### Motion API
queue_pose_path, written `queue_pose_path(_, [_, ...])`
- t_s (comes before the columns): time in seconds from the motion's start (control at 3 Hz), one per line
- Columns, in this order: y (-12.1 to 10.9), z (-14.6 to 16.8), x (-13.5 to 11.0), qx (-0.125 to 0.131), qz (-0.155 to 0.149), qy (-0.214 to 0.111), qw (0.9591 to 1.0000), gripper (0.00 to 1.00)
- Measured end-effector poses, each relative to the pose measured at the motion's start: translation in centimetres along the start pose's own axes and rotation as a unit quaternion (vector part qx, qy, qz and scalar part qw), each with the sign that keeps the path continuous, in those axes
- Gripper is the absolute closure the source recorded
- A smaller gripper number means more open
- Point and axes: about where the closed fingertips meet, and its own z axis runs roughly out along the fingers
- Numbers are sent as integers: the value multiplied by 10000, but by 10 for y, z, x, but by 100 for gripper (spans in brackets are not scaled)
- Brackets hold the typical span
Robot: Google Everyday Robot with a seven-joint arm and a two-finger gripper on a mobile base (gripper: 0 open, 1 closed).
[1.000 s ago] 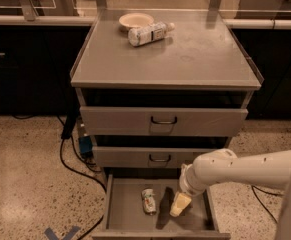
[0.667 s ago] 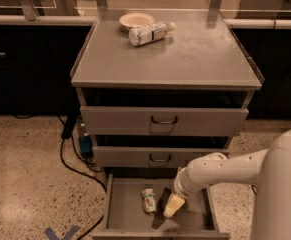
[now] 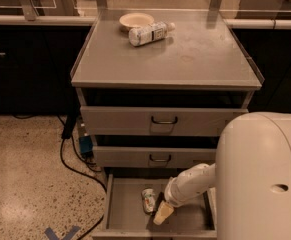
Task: Pick 7up can from bottom drawer and place on counter
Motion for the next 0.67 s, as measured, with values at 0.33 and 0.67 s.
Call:
queue_pose_path(0.33, [-1,9,2,2,63,67,10000,0])
queue_pose_path(0.67, [-3,23,0,16,168,104,9998,0])
